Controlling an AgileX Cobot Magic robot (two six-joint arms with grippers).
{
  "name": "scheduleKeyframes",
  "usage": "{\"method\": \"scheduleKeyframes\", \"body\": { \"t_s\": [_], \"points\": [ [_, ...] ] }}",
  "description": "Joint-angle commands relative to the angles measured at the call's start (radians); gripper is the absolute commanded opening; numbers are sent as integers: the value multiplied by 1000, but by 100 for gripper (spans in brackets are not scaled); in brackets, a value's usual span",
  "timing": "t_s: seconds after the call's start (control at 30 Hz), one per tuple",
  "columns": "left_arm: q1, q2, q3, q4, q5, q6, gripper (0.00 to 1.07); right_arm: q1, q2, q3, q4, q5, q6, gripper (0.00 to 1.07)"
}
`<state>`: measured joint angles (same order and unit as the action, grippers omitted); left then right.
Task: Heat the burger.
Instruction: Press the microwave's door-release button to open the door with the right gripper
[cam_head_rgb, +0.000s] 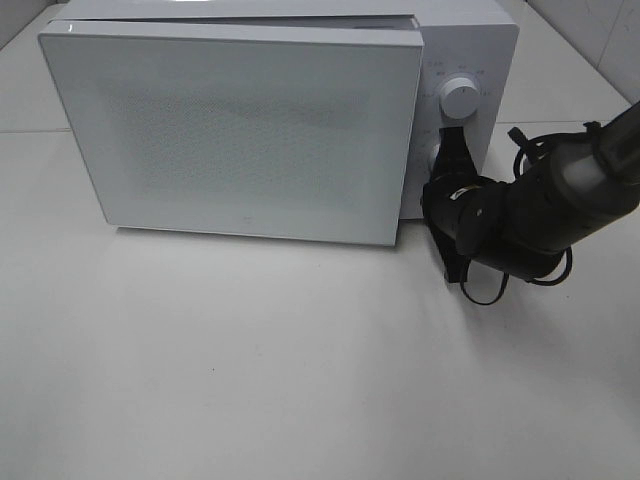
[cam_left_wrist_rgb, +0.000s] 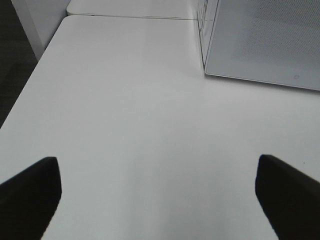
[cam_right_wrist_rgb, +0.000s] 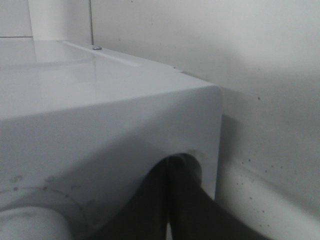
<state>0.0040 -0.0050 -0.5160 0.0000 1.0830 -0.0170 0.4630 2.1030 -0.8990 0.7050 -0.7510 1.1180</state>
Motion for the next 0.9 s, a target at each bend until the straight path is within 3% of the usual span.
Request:
{"method": "scheduleKeyframes", "body": {
  "t_s": [0.03,0.6,0.9],
  "points": [
    [2,-11,1,0,-15,-4,98,-48,-37,-87,-56,-469,-26,0],
    [2,-11,1,0,-15,-4,98,-32,-40,-85,-80,-339,-12,0],
    [2,-11,1,0,-15,-4,98,2,-77,0,-72,-231,-1,0]
  ]
}}
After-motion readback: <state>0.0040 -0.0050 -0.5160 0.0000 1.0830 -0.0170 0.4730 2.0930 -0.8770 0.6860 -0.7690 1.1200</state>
